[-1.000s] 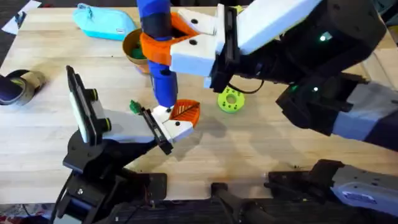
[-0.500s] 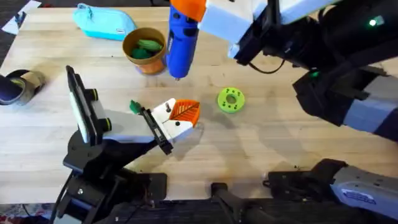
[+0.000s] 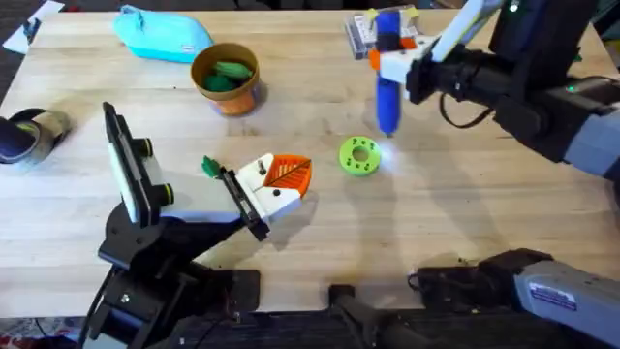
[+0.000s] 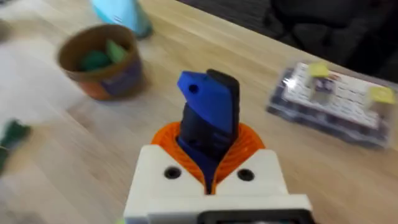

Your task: Pick up the gripper from the table and insert it into the empty holder that is missing its gripper. Then pick up a screw, insert it into the mounting hole, and use the screwdriver to tighten it. Finally, clean up the table by picking up the vegetable and placing it into the bucket.

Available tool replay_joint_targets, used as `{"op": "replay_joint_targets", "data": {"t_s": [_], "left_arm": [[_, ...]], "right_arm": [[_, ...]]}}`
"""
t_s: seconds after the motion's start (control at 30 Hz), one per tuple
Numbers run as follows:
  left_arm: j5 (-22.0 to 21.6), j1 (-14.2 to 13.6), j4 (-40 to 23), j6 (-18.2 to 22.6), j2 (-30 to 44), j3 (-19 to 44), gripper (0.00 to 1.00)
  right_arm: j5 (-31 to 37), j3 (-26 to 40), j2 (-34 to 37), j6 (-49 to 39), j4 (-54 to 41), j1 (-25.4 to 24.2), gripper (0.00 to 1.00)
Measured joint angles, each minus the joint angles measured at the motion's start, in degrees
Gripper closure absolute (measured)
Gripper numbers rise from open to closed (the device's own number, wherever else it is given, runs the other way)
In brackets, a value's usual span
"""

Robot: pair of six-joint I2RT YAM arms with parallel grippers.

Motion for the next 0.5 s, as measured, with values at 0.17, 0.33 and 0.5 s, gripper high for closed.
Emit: {"op": "replay_joint_targets", "data": {"t_s": [0.17, 0.33, 0.5], "left_arm": [[0.0, 0.0, 0.0, 0.02, 0.0, 0.0, 0.983], [0.0, 0.0, 0.0, 0.0, 0.0, 0.0, 0.983], [0.0, 0.0, 0.0, 0.0, 0.0, 0.0, 0.983]], "right_arm": [[12.32, 0.0, 3.21, -16.0, -6.59, -2.13, 0.978], [19.07, 0.07, 6.49, -35.62, -11.79, -0.99, 0.978], [21.24, 0.07, 10.97, -50.55, -15.01, 2.69, 0.852]]}}
